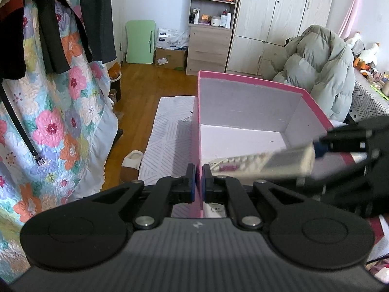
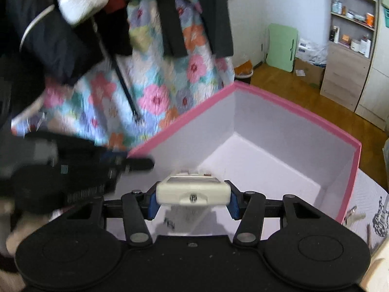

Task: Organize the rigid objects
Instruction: 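Carry the cream remote into the pink box and release it, then grasp the beige TCL remote in the pile with the right gripper, then carry the beige TCL remote over the pink box and lower it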

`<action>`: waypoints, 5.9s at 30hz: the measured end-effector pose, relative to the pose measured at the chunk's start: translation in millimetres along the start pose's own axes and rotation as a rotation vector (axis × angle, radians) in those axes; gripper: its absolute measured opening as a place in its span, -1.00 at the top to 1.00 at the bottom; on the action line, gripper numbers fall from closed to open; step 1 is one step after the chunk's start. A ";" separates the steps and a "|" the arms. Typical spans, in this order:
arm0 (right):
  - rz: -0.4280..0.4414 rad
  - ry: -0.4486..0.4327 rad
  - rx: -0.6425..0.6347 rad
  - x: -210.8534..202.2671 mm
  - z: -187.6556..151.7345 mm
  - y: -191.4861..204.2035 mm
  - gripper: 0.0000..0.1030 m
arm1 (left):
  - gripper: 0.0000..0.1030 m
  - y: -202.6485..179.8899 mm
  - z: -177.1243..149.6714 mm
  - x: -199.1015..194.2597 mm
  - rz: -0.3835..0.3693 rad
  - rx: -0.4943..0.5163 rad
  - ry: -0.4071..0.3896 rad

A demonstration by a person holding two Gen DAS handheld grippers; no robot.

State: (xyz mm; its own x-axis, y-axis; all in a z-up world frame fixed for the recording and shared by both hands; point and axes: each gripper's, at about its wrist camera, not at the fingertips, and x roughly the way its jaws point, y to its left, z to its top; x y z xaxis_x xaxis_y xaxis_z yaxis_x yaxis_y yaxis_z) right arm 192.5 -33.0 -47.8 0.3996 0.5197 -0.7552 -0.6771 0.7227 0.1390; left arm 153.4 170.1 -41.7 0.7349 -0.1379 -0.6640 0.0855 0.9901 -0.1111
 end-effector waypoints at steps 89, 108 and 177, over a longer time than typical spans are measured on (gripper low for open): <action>-0.255 0.268 0.090 -39.7 -75.2 -224.9 -0.49 | 0.92 -2.5 1.9 2.6 0.012 0.003 0.010; -0.133 0.291 -0.032 -47.1 -94.9 -229.0 -0.19 | 0.91 1.4 2.0 2.7 0.009 0.006 0.013; -0.010 0.113 -0.198 -17.1 -1.0 3.0 -0.18 | 0.86 19.2 -3.4 4.7 -0.072 -0.019 0.012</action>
State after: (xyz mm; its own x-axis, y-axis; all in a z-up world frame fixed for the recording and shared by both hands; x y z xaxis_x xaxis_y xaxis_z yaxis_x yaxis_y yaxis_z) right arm 183.0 -40.2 -35.2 0.3424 0.4510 -0.8242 -0.7862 0.6179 0.0114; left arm 156.2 188.4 -49.5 0.7195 -0.2089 -0.6624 0.1245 0.9770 -0.1730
